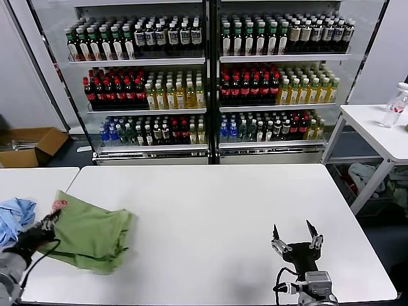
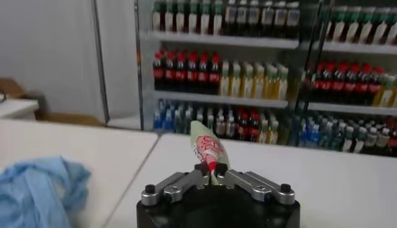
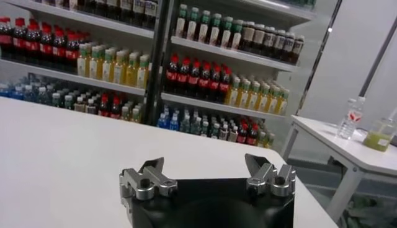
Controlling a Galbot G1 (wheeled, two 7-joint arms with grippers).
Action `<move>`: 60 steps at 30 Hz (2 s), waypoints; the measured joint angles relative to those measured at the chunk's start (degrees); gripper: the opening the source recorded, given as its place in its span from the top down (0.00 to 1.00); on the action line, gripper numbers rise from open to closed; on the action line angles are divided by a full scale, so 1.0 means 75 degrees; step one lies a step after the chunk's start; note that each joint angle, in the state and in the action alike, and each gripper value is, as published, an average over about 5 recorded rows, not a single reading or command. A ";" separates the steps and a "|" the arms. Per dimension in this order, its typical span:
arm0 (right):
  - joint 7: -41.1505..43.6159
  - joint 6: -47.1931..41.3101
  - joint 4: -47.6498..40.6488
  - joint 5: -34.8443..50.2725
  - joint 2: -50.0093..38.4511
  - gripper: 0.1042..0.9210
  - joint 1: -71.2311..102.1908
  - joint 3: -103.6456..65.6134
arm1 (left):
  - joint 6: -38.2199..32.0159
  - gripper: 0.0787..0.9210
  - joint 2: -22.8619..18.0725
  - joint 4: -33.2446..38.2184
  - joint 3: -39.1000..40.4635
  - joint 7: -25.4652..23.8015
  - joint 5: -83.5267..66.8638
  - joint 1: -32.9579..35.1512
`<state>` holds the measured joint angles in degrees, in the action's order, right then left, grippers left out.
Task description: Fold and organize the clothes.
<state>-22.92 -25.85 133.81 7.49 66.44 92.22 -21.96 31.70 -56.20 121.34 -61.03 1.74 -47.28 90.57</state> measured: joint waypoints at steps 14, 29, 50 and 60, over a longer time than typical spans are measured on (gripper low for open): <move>0.0094 0.0037 -0.0060 -0.0316 0.0094 0.12 0.0194 -0.0020 | 0.0052 0.96 -0.1652 0.1441 0.3361 -0.0073 0.1839 -0.0038; 0.0166 0.0045 -0.0084 -0.0488 0.0106 0.12 0.0196 0.0070 | -0.0819 0.96 -0.3201 -0.0052 0.6052 0.0378 0.2674 -0.1590; 0.0177 -0.0324 -0.0623 0.0346 0.0047 0.12 -0.0966 0.0592 | -0.1845 0.35 -0.3037 -0.0521 0.6465 0.0090 0.3766 -0.2045; 0.0049 -0.0712 -0.1616 0.1718 0.0320 0.12 -0.2365 0.1814 | -0.2331 0.12 -0.2378 -0.0569 0.4630 -0.0103 0.4739 -0.1341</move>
<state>-22.55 -31.19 121.69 20.38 68.84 74.48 -8.35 14.22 -74.03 117.07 -26.31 0.97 -11.74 80.51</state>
